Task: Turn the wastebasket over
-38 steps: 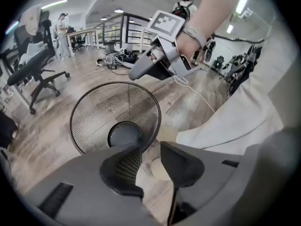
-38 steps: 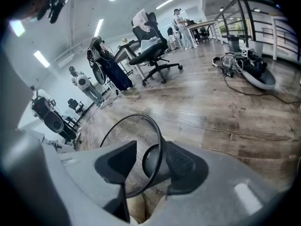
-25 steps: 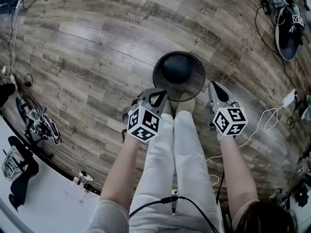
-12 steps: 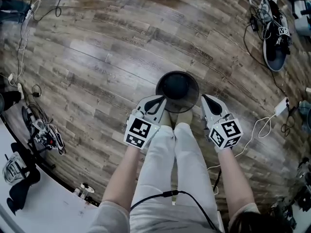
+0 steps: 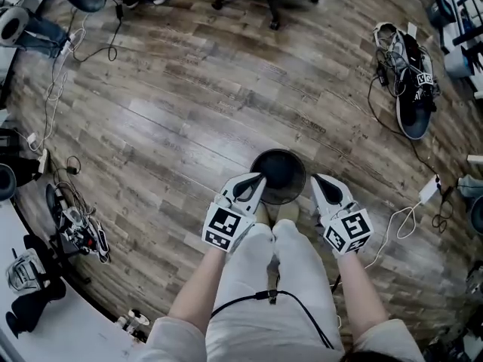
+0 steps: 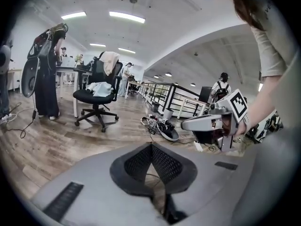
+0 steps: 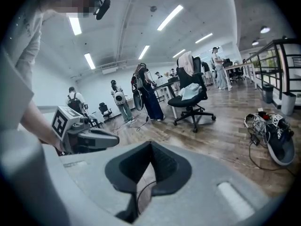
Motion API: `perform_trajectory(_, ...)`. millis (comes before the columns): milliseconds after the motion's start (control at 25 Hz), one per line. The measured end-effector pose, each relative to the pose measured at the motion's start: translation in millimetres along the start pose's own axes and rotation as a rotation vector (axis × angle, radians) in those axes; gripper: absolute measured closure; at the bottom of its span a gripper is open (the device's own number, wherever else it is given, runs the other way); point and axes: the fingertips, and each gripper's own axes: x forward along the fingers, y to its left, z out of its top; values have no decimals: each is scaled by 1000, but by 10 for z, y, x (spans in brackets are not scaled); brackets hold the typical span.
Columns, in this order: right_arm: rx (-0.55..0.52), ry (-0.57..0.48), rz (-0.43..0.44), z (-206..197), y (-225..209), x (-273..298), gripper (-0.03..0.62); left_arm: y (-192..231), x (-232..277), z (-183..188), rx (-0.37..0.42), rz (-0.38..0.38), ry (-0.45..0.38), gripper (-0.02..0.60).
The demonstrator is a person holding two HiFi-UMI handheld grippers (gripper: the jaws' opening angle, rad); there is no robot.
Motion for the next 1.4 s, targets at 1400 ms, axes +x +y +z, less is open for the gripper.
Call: perform_trajectory(1400, -165, -175, 200, 2555, 1405, -1412, 597, -584, -1921, 2771, -53, 149, -379, 583)
